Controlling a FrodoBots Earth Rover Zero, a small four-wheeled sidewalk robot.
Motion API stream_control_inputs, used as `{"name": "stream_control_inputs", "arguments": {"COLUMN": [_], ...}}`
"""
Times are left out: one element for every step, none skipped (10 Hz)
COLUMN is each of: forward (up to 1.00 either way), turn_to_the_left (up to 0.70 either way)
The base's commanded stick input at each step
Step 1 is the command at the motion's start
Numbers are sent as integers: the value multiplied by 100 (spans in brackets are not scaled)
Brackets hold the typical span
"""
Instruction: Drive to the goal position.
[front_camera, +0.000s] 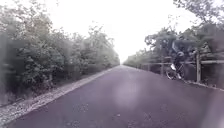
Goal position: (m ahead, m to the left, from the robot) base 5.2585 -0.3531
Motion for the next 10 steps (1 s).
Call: {"name": "stream_control_inputs", "arguments": {"forward": [100, 100, 100, 100, 100, 100, 100, 100, 100, 100], "turn_to_the_left": [0, 0, 0, 0, 0, 0, 0, 0, 0, 0]}}
